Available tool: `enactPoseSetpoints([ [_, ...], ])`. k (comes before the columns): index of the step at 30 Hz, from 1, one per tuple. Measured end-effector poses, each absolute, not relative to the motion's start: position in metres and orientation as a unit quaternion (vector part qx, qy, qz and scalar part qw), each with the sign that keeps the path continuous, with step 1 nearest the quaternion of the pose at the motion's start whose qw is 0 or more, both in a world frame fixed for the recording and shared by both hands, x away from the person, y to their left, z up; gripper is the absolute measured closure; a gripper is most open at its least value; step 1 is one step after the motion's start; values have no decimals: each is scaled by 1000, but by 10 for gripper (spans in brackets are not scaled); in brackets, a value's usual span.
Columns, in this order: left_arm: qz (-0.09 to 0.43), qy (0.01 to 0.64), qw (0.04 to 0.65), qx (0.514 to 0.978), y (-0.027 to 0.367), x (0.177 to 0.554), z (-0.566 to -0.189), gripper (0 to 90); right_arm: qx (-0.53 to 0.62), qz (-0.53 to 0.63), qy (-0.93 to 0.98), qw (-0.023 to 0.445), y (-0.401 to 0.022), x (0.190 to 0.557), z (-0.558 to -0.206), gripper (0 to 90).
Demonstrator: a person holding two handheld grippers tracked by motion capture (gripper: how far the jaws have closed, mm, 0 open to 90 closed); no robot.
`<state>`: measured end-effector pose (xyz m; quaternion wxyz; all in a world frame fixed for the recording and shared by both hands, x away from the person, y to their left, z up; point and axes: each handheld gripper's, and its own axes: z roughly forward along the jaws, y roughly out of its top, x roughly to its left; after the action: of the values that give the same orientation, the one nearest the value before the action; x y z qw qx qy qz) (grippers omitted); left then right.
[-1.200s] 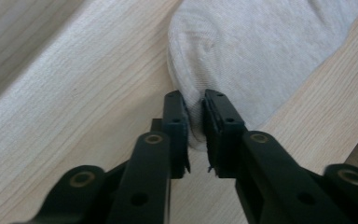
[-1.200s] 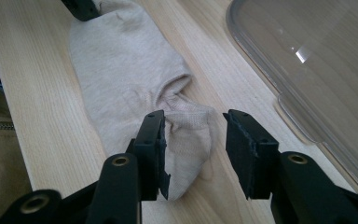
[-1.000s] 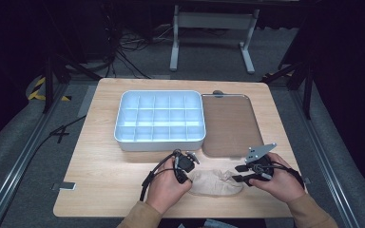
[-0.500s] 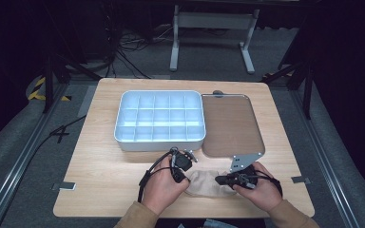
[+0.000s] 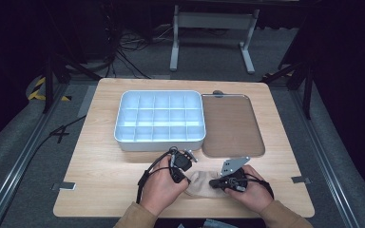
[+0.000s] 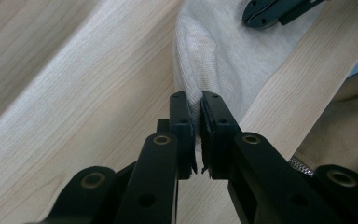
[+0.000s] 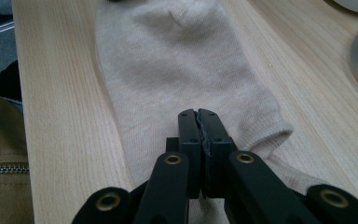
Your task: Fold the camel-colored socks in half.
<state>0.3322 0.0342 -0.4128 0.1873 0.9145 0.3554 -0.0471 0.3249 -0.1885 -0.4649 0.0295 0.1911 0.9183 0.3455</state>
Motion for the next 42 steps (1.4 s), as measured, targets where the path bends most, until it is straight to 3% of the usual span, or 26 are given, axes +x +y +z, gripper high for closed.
enactPoseSetpoints([
  [11, -43, 362, 188, 912, 44, 333, -398, 843, 203, 368, 906, 48, -208, 322, -447, 890],
  [23, -47, 385, 182, 904, 56, 338, -387, 843, 221, 330, 917, 34, -214, 324, -460, 895],
  [42, -48, 355, 227, 906, 23, 344, -380, 845, 213, 349, 912, 28, -216, 326, -466, 898],
])
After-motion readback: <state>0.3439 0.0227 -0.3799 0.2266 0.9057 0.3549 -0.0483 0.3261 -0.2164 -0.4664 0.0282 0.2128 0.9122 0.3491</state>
